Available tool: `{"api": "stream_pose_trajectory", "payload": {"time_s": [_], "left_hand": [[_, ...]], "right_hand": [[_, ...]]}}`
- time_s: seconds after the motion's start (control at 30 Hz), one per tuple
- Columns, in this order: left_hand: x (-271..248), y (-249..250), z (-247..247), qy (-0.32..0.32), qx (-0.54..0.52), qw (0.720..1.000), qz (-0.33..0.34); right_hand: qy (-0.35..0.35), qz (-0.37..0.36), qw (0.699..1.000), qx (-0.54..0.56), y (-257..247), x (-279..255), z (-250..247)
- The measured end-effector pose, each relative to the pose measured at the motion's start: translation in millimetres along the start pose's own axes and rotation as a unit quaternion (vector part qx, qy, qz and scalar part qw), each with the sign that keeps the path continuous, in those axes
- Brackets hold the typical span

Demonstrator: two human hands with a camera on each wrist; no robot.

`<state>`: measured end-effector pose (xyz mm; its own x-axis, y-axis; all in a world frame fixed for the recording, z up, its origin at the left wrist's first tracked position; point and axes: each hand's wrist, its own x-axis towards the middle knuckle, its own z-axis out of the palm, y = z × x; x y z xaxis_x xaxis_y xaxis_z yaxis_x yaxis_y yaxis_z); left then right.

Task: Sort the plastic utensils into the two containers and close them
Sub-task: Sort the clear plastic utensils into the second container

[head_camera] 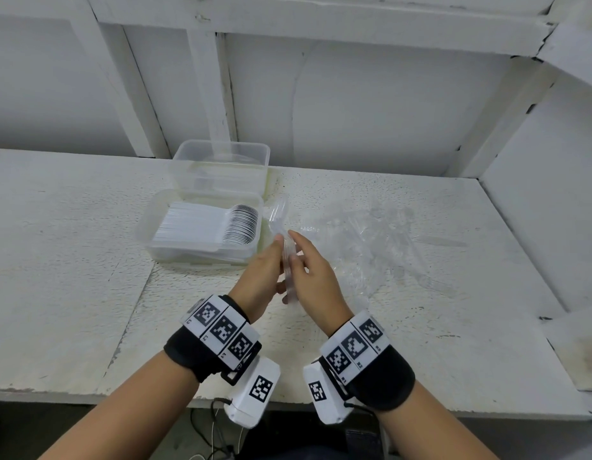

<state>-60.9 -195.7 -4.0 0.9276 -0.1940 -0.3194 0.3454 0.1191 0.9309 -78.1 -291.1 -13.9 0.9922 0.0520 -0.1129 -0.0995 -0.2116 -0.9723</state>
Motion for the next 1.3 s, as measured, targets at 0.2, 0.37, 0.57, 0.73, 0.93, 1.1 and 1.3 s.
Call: {"api": "stream_pose_trajectory", "payload": {"time_s": [0.2,0.37,0.57,0.73,0.93,1.1,1.3], "left_hand": [[2,3,-7,-0.015,0.04,0.999,0.006],[13,11,-25,0.022,-0.043,0.998,-0.038],[21,35,-37,0.008,-0.116,0.993,0.003],[31,44,-44,0.01,-0.133,0.991,0.013],[41,49,-48,0.024,-0.091,0.995,0.019],[52,58,-51,0.048,-0.098,0.994,0.028],[68,69,-58,0.065,-0.142,0.987,0.031]], "right_hand": [[-0.029,0.015,0.999,0.039,0,5,-5],[-0.1,0.02,0.993,0.066,-1,12,-20],[-0.187,-0.01,0.98,0.063,-12,19,-28],[-0.189,-0.029,0.982,-0.001,-17,30,-26],[-0.174,-0.082,0.969,-0.154,-26,38,-19],[-0.121,-0.13,0.954,-0.241,-31,49,-13],[-0.087,-0.171,0.904,-0.382,-44,71,-18]]}}
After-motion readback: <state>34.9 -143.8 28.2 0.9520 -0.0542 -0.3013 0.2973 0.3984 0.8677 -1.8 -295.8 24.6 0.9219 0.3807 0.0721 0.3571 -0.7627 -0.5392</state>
